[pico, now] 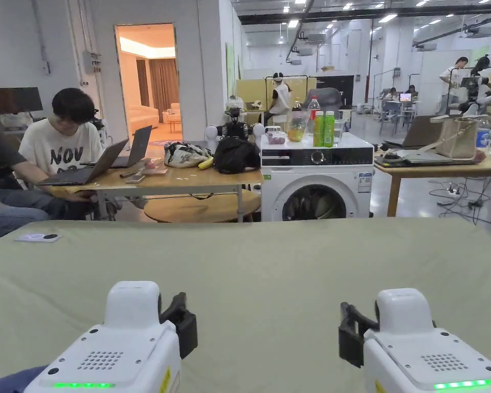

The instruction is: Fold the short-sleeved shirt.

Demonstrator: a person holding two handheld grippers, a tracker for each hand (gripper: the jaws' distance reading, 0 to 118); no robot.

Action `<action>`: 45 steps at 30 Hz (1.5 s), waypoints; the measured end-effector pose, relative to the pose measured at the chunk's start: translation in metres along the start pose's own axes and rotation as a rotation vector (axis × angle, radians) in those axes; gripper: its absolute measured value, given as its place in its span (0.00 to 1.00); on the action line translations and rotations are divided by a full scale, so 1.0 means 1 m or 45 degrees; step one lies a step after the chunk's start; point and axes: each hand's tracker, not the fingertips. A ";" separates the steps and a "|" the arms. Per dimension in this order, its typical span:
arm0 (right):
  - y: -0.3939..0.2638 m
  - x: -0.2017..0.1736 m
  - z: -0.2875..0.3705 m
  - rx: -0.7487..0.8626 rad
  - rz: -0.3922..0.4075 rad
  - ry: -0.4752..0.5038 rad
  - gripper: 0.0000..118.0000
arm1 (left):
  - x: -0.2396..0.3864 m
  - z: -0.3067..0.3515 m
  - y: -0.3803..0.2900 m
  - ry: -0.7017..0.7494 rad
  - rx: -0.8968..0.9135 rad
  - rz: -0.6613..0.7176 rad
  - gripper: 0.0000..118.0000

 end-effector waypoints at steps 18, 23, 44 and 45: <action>0.001 -0.013 0.011 0.059 0.066 -0.010 0.97 | 0.001 0.015 0.003 -0.052 0.066 0.020 0.86; 0.004 -0.006 0.012 0.040 0.001 -0.008 0.97 | 0.005 0.017 0.001 -0.055 0.072 -0.018 0.86; 0.014 0.026 -0.004 -0.134 -0.612 0.137 0.97 | 0.006 0.016 0.005 -0.098 0.092 0.015 0.86; 0.015 0.028 -0.005 -0.156 -0.634 0.121 0.98 | 0.006 0.015 0.004 -0.099 0.093 0.018 0.86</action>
